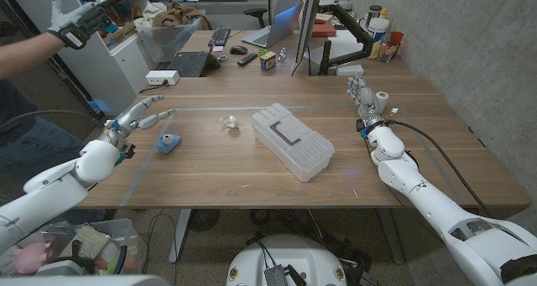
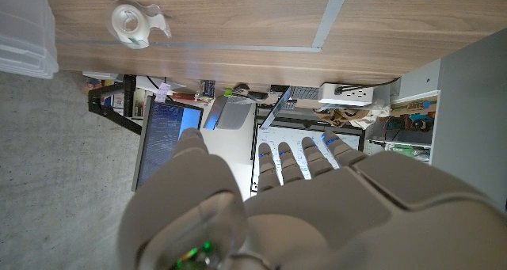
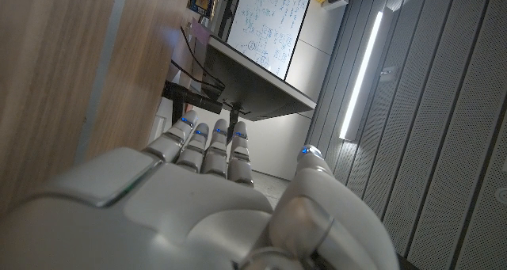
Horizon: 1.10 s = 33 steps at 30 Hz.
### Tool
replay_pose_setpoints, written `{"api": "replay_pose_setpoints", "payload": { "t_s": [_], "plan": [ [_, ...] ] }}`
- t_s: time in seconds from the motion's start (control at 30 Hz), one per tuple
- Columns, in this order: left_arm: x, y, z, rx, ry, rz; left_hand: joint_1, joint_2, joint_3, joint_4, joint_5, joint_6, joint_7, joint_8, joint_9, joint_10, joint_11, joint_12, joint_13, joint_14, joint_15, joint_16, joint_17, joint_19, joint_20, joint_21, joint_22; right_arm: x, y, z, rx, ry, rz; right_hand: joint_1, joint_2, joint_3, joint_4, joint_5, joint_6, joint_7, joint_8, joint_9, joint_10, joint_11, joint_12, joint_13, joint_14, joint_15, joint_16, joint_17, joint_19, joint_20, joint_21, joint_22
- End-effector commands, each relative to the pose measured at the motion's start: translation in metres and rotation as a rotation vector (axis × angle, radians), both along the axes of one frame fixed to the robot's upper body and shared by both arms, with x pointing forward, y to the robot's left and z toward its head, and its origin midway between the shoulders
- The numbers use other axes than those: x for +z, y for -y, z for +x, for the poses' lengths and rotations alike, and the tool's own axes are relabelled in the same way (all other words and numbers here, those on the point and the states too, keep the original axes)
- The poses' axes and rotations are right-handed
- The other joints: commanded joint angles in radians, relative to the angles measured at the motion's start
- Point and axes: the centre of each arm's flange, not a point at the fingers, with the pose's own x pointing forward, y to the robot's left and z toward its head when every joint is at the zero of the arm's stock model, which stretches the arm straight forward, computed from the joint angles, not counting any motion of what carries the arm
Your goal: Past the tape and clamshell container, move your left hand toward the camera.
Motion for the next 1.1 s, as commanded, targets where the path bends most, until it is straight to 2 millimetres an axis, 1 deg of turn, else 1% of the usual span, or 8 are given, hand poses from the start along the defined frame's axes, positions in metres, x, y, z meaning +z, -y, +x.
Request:
{"api": "replay_pose_setpoints", "payload": {
  "t_s": [0.03,0.37,0.67,0.77,0.87,0.97,1.07,1.1],
  "plan": [
    [-0.002,-0.006,0.004,0.028,-0.039,0.011,0.009,0.001,-0.005,-0.003,0.000,0.016,0.000,0.011,0.002,0.012,-0.013,0.007,0.002,0.003,-0.004,0.010,0.002,-0.004,0.009,0.005,0.005,-0.001,0.000,-0.001,-0.004,-0.003,-0.006,-0.001,0.008,0.000,-0.003,-0.002,0.011,-0.002,0.001,0.004,0.011,-0.001,0.004,0.003,0.012,0.002,0.000,0.006,0.005,0.000,0.001,0.004],
    [0.000,-0.010,0.008,0.043,-0.060,0.032,0.010,0.002,-0.006,-0.004,0.000,0.022,-0.001,0.011,0.001,0.018,-0.008,0.008,0.002,0.010,-0.004,0.012,0.002,-0.003,0.014,0.006,0.005,-0.002,0.001,-0.003,-0.009,-0.002,-0.009,-0.001,0.008,0.000,-0.003,-0.002,0.012,-0.003,0.001,0.004,0.010,-0.004,0.004,0.003,0.012,0.001,0.000,0.006,0.004,0.001,0.000,0.005],
    [-0.001,-0.010,0.018,0.042,-0.081,0.034,0.011,0.002,-0.006,-0.004,0.000,0.029,-0.001,0.012,0.001,0.020,-0.008,0.008,0.002,0.014,-0.005,0.013,0.002,-0.002,0.020,0.006,0.004,-0.004,0.003,-0.004,-0.010,-0.005,0.000,-0.001,0.008,0.000,-0.004,-0.002,0.013,-0.004,0.002,0.004,0.013,-0.003,0.004,0.003,0.014,0.001,0.000,0.006,0.004,0.002,0.000,0.005],
    [-0.002,-0.009,0.023,0.040,-0.092,0.035,0.012,0.002,-0.006,-0.005,0.000,0.029,-0.002,0.011,0.001,0.021,-0.012,0.008,0.002,0.015,-0.003,0.013,0.002,-0.001,0.024,0.007,0.004,-0.004,0.004,-0.004,-0.011,-0.002,0.001,-0.002,0.007,-0.001,-0.005,-0.002,0.013,-0.004,0.002,0.004,0.013,-0.007,0.004,0.003,0.013,0.001,0.000,0.006,0.004,0.003,0.000,0.005],
    [-0.003,-0.005,0.028,0.044,-0.105,0.052,0.013,0.002,-0.006,-0.005,0.000,0.029,-0.002,0.010,0.001,0.022,-0.005,0.008,0.003,0.014,-0.003,0.013,0.002,-0.001,0.027,0.007,0.004,-0.004,0.004,-0.004,-0.012,0.000,0.003,-0.002,0.007,-0.001,-0.005,-0.002,0.013,-0.004,0.002,0.004,0.015,-0.005,0.005,0.003,0.014,0.000,0.000,0.006,0.004,0.003,0.000,0.005],
    [-0.004,-0.001,0.032,0.046,-0.119,0.079,0.017,0.001,-0.006,-0.008,0.000,0.024,-0.004,0.008,0.001,0.020,-0.009,0.006,0.003,0.014,-0.004,0.012,0.002,-0.002,0.029,0.006,0.004,-0.004,0.004,-0.004,-0.010,0.003,0.003,-0.002,0.007,-0.001,-0.005,-0.002,0.013,-0.005,0.001,0.004,0.014,-0.004,0.004,0.003,0.014,0.000,0.000,0.006,0.004,0.003,0.000,0.005],
    [-0.004,0.004,0.034,0.056,-0.132,0.117,0.021,0.000,-0.006,-0.011,0.001,0.019,-0.005,0.005,0.001,0.017,-0.006,0.004,0.003,0.014,-0.004,0.012,0.002,-0.002,0.032,0.006,0.003,-0.004,0.004,-0.003,-0.008,0.003,0.005,-0.002,0.007,-0.001,-0.005,-0.002,0.012,-0.005,0.001,0.004,0.014,-0.005,0.004,0.003,0.014,0.000,0.000,0.006,0.004,0.003,0.000,0.005],
    [-0.004,0.005,0.035,0.057,-0.138,0.126,0.023,-0.001,-0.005,-0.012,0.001,0.017,-0.004,0.004,0.001,0.015,-0.010,0.004,0.003,0.013,-0.004,0.011,0.001,-0.002,0.033,0.006,0.003,-0.004,0.004,-0.003,-0.007,0.003,0.006,-0.002,0.007,-0.001,-0.005,-0.002,0.013,-0.004,0.001,0.004,0.016,0.000,0.005,0.003,0.014,0.000,0.000,0.006,0.004,0.003,0.000,0.005]
  ]
}}
